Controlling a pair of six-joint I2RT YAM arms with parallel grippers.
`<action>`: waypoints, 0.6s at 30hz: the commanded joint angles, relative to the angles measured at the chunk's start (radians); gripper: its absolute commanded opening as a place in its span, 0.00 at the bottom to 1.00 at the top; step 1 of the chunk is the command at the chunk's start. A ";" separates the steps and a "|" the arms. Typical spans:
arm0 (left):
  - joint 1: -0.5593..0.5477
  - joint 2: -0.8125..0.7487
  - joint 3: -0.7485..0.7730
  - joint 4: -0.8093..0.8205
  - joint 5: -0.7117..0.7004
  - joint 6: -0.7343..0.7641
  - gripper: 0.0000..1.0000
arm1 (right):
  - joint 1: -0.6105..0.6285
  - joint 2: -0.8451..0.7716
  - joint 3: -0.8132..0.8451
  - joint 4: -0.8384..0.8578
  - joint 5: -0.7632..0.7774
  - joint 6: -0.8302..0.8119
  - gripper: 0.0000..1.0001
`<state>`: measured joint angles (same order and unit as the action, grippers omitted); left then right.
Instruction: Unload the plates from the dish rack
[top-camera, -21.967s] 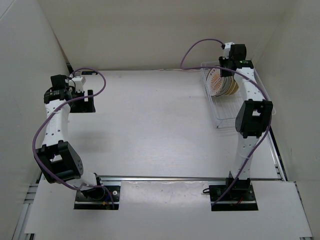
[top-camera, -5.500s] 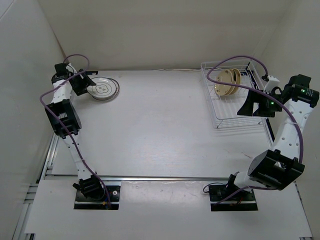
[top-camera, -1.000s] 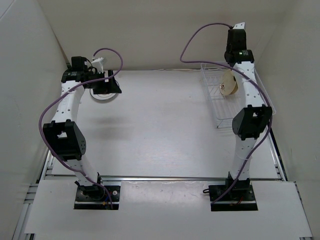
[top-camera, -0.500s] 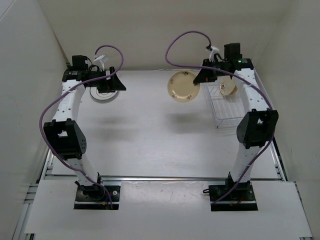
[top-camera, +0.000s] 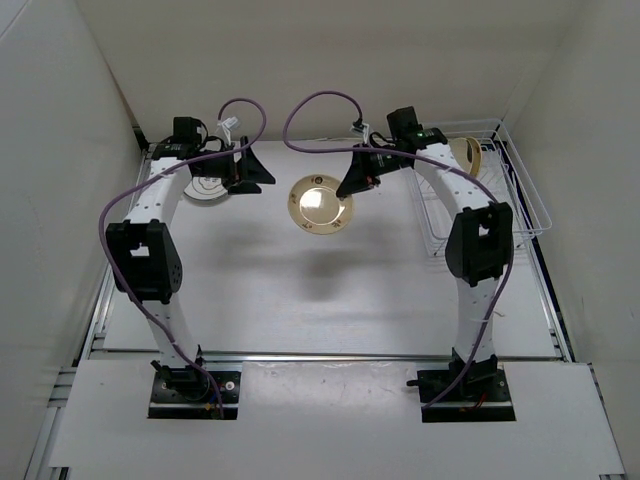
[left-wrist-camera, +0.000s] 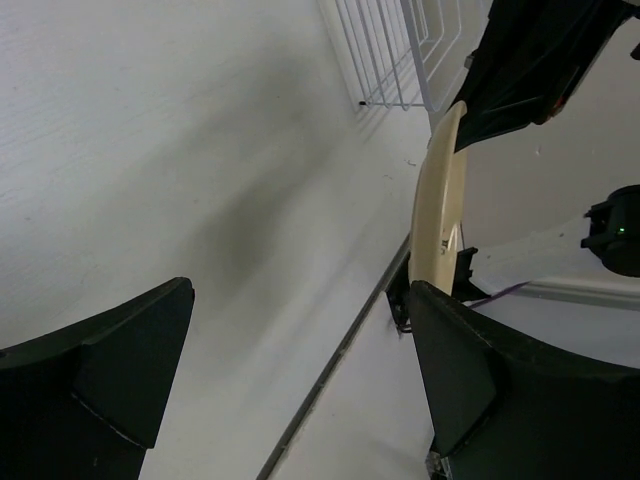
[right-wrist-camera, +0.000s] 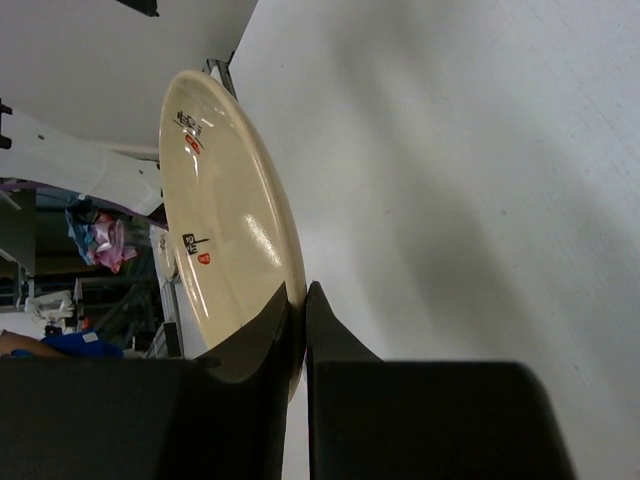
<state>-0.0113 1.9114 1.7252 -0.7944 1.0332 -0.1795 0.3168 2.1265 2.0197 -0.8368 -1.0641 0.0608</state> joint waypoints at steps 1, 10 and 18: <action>-0.009 -0.002 -0.003 0.038 0.077 -0.038 0.99 | 0.008 0.035 0.060 0.031 -0.028 0.011 0.00; -0.041 0.031 0.007 0.047 0.088 -0.038 0.99 | 0.038 0.114 0.125 0.071 0.065 0.063 0.00; -0.095 0.061 0.016 0.047 0.079 -0.038 0.95 | 0.047 0.164 0.186 0.122 0.112 0.138 0.00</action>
<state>-0.0944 1.9728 1.7248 -0.7586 1.0855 -0.2260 0.3603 2.2837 2.1490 -0.7662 -0.9401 0.1570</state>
